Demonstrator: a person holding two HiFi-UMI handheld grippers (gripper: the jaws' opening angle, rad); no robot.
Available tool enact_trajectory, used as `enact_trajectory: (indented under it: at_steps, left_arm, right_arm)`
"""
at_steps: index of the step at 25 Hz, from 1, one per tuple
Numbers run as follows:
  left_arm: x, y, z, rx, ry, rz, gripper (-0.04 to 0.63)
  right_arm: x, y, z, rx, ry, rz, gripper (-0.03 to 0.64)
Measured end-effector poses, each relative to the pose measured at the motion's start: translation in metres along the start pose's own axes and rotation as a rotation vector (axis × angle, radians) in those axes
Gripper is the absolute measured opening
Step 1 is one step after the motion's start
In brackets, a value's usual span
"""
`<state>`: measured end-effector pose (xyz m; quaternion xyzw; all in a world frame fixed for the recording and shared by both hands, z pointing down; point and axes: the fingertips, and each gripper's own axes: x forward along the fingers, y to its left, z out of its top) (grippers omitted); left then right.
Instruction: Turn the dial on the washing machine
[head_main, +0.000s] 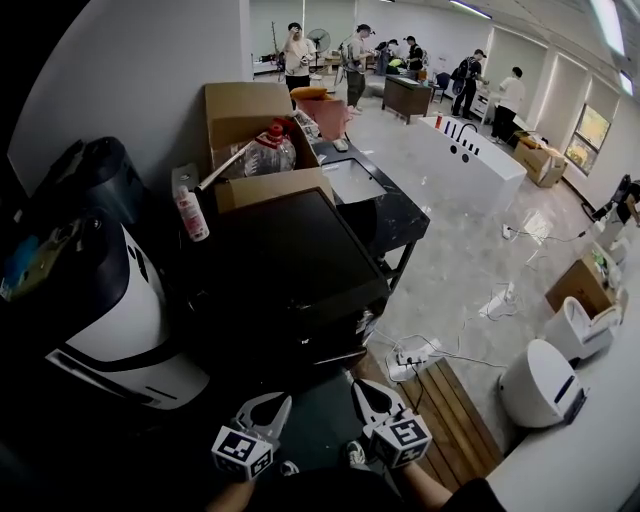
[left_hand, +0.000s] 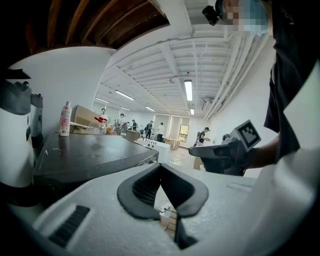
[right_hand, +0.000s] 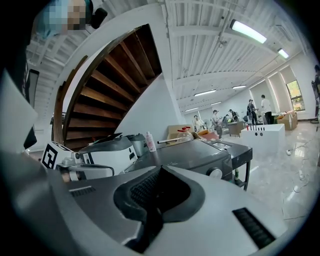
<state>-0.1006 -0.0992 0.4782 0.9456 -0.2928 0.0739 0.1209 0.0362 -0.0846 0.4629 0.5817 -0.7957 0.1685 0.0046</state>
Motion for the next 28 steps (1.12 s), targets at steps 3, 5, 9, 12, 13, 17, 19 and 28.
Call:
enact_trajectory:
  at_steps: [3, 5, 9, 12, 13, 17, 19, 28]
  left_arm:
    - [-0.013, 0.004, -0.004, 0.001, 0.006, -0.008, 0.008]
    - [-0.02, 0.005, -0.006, 0.001, 0.008, -0.013, 0.008]
    - [-0.03, 0.005, -0.007, 0.012, 0.01, -0.03, 0.008]
    - [-0.036, 0.004, -0.006, 0.022, 0.008, -0.037, 0.008]
    - [-0.038, 0.004, -0.006, 0.024, 0.008, -0.038, 0.008]
    - [-0.043, 0.005, -0.008, 0.028, 0.006, -0.038, 0.008]
    - [-0.045, 0.004, -0.009, 0.03, 0.003, -0.041, 0.008]
    - [-0.048, 0.002, -0.003, 0.034, -0.01, -0.028, 0.008]
  right_arm:
    - [-0.004, 0.006, -0.004, 0.012, -0.005, -0.024, 0.0]
    - [-0.006, 0.011, -0.007, 0.013, -0.005, -0.035, 0.0]
    - [-0.009, 0.02, -0.01, 0.013, -0.008, -0.052, 0.0]
    - [-0.011, 0.026, -0.01, 0.015, -0.012, -0.064, 0.0]
    - [-0.012, 0.027, -0.01, 0.014, -0.013, -0.066, 0.0]
    - [-0.015, 0.03, -0.016, -0.001, -0.019, -0.072, 0.0]
    - [-0.017, 0.033, -0.016, 0.001, -0.014, -0.078, -0.001]
    - [-0.021, 0.036, -0.011, 0.031, -0.016, -0.084, -0.002]
